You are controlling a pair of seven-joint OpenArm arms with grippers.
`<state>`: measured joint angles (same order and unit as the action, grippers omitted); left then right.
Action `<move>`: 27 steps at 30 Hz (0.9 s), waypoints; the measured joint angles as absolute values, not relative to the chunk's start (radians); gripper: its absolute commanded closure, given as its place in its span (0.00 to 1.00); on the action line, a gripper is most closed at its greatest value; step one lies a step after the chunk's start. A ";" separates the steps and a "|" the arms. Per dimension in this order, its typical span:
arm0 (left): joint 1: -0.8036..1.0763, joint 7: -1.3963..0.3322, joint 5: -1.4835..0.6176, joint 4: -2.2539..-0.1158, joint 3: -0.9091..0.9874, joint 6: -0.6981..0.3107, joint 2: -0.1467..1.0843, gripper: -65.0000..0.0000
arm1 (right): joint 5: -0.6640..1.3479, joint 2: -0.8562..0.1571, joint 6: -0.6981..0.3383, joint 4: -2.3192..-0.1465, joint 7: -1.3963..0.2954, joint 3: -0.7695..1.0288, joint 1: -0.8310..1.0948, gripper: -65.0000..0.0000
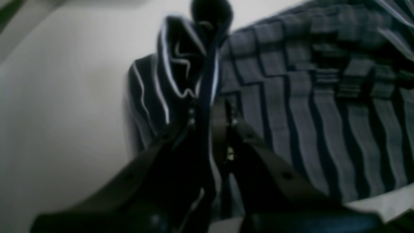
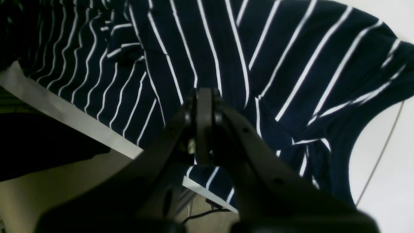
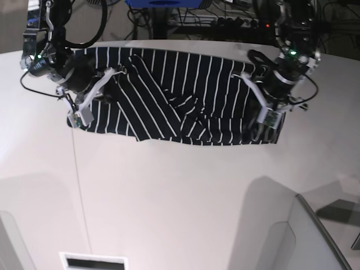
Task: Layout the t-shirt on the table in an organized manner, then fold the t-shirt properly
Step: 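Move the left gripper onto the shirt and grasp the bunched fabric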
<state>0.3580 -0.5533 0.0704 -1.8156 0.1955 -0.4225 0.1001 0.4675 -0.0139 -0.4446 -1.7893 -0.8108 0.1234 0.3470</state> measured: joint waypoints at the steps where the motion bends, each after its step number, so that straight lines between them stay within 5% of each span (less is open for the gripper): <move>1: 0.355 -0.551 0.086 -1.809 0.173 -0.422 0.094 1.00 | 0.467 -0.014 -0.445 -1.789 -0.812 0.123 0.347 0.99; 27: 0.252 -0.551 0.158 -1.654 0.067 -0.414 0.012 1.00 | 0.471 -0.014 -0.445 -1.789 -0.812 0.173 0.360 0.99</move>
